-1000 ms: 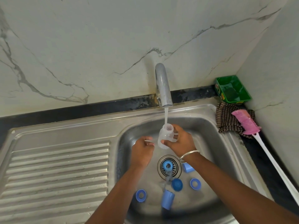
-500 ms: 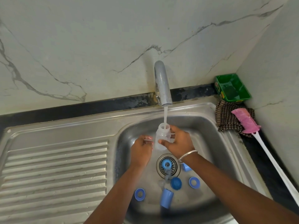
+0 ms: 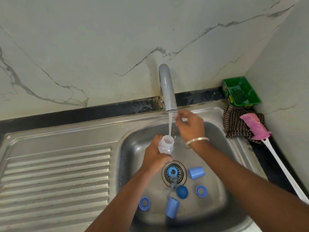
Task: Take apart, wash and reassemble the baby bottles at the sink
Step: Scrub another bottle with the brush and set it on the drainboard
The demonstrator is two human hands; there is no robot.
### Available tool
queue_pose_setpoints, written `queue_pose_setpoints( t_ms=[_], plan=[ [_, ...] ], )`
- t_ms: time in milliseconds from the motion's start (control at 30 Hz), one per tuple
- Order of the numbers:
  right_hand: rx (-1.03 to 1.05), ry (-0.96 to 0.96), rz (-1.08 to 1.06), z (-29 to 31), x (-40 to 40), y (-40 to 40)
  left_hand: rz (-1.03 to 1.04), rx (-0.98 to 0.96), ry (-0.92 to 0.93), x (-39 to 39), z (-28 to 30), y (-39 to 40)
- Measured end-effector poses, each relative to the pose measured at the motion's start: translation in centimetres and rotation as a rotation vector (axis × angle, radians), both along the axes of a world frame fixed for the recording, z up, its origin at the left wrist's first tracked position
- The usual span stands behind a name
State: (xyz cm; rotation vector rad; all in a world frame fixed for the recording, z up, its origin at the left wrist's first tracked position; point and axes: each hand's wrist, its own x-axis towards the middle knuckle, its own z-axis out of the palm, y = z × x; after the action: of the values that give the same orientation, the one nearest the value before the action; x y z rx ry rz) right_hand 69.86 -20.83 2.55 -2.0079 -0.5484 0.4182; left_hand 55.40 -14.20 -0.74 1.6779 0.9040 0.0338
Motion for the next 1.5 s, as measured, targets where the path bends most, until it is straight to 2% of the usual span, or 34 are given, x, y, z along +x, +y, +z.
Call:
queue_pose_setpoints(
  t_ms=[67, 200, 333, 433, 567, 633, 733, 833, 933, 1000, 1133, 1200, 1333, 1400, 1500],
  plan=[
    [-0.075, -0.151, 0.106, 2.0, 1.9, 2.4, -0.049, 0.004, 0.007, 0.6, 0.5, 0.0],
    [-0.416, -0.396, 0.399, 3.9, 4.1, 6.5, -0.150, 0.046, 0.068, 2.1, 1.2, 0.4],
    [-0.485, -0.444, 0.468, 3.5, 3.9, 7.8, -0.142, 0.135, 0.150, 2.8, 1.6, 0.8],
    [-0.415, -0.336, 0.404, 4.2, 3.2, 6.5, -0.106, 0.101, 0.183, 2.8, 1.4, 1.0],
    [-0.177, -0.228, 0.252, 3.5, 2.1, 4.5, -0.024, 0.058, 0.260, 2.6, 1.1, 0.6],
    [-0.065, -0.101, 0.134, 2.5, 1.4, 3.4, 0.026, 0.022, 0.281, 2.4, 0.8, 0.4],
    [0.029, 0.114, -0.053, 0.5, -1.0, -0.7, 0.209, -0.214, 0.295, 1.8, 0.1, 0.0],
    [-0.024, 0.406, -0.022, -2.2, -5.5, -5.7, 0.360, -0.396, 0.277, 1.0, -0.8, -1.3],
    [-0.048, 0.770, 0.074, -3.5, -9.2, -8.3, 0.369, -0.424, 0.288, -0.2, -1.1, -3.6],
    [-0.048, 0.820, 0.117, -3.3, -10.6, -9.2, 0.362, -0.458, 0.293, -0.9, -1.0, -5.5],
    [-0.034, 0.783, 0.038, -3.6, -10.6, -10.9, 0.355, -0.502, 0.368, -2.8, -0.4, -8.7],
    [-0.126, 0.713, 0.077, -3.9, -10.0, -11.6, 0.301, -0.437, 0.409, -3.7, -0.8, -9.3],
    [-0.397, 0.420, 0.239, -3.2, -8.8, -13.3, 0.184, -0.246, 0.453, -4.8, -0.6, -9.7],
    [-0.534, 0.169, 0.321, -2.4, -8.3, -13.8, 0.206, -0.152, 0.431, -4.6, 0.1, -10.0],
    [-0.477, -0.095, 0.342, -1.3, -8.3, -14.2, 0.269, 0.042, 0.321, -4.0, 0.5, -10.3]
  ],
)
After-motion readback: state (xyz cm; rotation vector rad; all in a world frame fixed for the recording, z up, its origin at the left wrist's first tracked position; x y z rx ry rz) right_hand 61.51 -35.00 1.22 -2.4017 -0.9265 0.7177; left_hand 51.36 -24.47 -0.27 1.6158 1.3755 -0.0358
